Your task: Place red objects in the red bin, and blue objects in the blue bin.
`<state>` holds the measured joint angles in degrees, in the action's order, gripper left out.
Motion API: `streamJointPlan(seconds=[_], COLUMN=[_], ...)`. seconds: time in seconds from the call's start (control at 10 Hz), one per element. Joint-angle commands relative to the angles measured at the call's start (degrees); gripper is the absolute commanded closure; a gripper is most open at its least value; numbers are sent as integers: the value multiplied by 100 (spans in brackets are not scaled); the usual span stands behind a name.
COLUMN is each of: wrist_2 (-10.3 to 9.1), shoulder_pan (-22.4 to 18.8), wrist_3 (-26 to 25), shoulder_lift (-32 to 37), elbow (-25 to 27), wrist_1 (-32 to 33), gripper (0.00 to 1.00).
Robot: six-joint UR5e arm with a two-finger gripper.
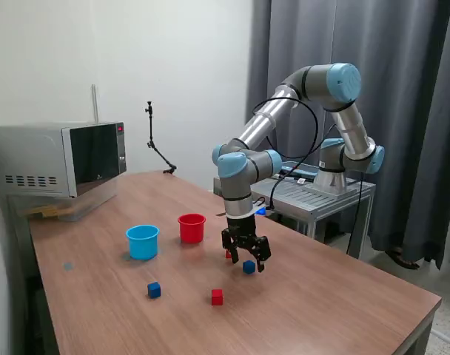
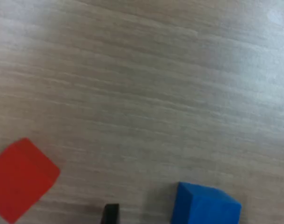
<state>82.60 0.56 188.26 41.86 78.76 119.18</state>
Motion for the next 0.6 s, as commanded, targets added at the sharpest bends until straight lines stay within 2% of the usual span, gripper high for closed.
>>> streamJointPlan(seconds=[0.0,0.1,0.4,0.5], wrist_2=[28,28,54,133], shoulder_pan=[-3,-3,-3,-3], wrist_3=[0,0,-9,-9], shoulder_lift=[-20,-20,-29,-29], elbow=[-1,-1,-1,-1], wrist_1=[0,9,35,35], gripper=[0,100,100,100])
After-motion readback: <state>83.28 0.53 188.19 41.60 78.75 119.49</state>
